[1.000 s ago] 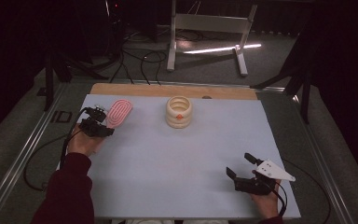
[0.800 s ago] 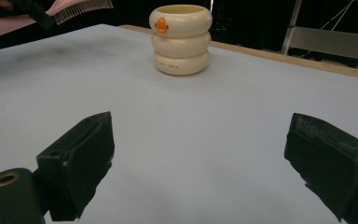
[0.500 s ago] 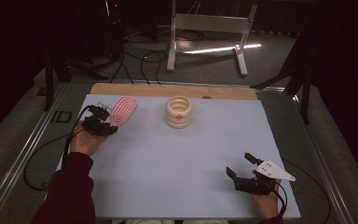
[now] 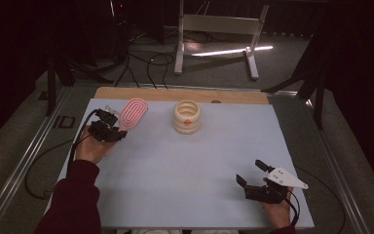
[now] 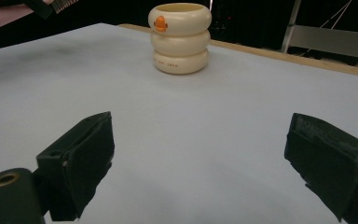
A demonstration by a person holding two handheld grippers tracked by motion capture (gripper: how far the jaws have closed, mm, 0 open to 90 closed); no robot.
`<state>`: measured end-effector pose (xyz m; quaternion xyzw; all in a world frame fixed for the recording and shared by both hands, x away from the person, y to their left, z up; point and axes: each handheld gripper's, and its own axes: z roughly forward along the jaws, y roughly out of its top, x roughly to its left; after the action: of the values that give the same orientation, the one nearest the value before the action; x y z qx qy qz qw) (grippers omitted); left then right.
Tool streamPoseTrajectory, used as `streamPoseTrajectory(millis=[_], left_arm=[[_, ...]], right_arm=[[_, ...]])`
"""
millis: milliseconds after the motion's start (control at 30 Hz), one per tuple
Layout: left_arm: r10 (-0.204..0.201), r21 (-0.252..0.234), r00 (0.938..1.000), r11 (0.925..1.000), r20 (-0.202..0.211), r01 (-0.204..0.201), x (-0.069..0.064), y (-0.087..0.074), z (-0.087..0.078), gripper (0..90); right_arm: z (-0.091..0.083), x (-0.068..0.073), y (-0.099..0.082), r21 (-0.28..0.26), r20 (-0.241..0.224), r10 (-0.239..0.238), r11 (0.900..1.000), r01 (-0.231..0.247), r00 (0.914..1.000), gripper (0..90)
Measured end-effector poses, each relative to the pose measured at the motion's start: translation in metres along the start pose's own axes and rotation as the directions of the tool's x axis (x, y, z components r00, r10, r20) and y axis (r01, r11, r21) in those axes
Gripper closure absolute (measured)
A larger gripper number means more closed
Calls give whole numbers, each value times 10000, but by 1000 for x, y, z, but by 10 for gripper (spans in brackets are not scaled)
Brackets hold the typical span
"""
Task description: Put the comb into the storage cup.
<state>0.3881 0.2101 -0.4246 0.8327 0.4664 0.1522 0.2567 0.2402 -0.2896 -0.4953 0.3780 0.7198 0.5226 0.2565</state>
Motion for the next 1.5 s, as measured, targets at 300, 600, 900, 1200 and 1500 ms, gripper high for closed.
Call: streamPoseTrajectory(millis=[300, 600, 900, 1200, 1500], left_arm=[[177, -260, 9997, 9995, 172, -172, -8, 3, -4, 699], [507, -358, 9983, 9981, 304, -496, -18, 8, -3, 699], [875, -477, 9952, 9952, 428, -854, -30, 15, -5, 699], [1218, -598, 9905, 9912, 644, -1180, -41, 22, -6, 699], [1632, -609, 9835, 9855, 783, -1586, -59, 25, -3, 699]], right_arm=[[1, 0, -1, 88, -21, 72, 9999, -72, 10000, 82], [2, 1, -1, 161, -46, 72, 9998, -71, 10000, 81], [3, 0, 1, 253, -7, 144, 9996, -143, 9999, 81], [6, -3, 11, 301, -309, 319, 9991, -310, 9990, 81], [15, -8, 24, 276, -688, 1053, 9942, -1036, 9921, 80]])
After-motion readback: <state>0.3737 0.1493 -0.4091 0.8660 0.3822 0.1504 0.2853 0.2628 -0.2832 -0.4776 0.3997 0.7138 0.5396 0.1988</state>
